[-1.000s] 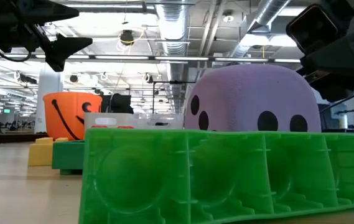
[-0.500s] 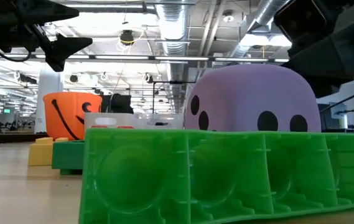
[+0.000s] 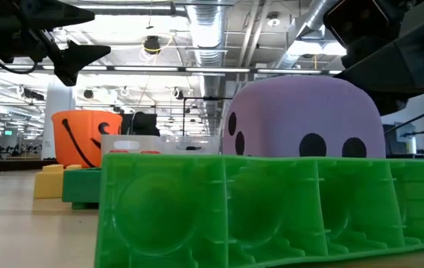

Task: Pick & Place Toys
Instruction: Put the purple die into the black bin

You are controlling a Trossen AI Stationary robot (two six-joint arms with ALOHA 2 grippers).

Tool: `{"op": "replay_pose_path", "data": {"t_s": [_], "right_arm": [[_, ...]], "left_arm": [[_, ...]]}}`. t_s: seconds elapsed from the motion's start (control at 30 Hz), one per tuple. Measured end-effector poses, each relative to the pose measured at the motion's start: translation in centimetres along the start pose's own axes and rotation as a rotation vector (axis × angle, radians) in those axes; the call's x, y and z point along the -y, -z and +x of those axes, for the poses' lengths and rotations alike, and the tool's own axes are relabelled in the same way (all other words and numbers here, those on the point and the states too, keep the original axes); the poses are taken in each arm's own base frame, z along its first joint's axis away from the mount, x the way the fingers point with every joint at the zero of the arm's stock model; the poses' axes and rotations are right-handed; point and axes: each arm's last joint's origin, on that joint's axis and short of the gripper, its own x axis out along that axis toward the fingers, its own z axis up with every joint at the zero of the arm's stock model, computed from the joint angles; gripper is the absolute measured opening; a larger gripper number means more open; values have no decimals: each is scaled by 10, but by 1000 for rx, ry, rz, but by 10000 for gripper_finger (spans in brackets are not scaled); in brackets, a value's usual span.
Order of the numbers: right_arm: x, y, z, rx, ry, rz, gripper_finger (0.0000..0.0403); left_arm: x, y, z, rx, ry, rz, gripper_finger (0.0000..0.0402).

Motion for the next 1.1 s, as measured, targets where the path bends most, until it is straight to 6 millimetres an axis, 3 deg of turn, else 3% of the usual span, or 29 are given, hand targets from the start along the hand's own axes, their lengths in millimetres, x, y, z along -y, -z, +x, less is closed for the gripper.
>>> {"op": "replay_pose_path", "data": {"t_s": [1.1], "right_arm": [[0,-4,0,48,-7,-28,398]], "left_arm": [[0,0,0,0,0,0,294]]}}
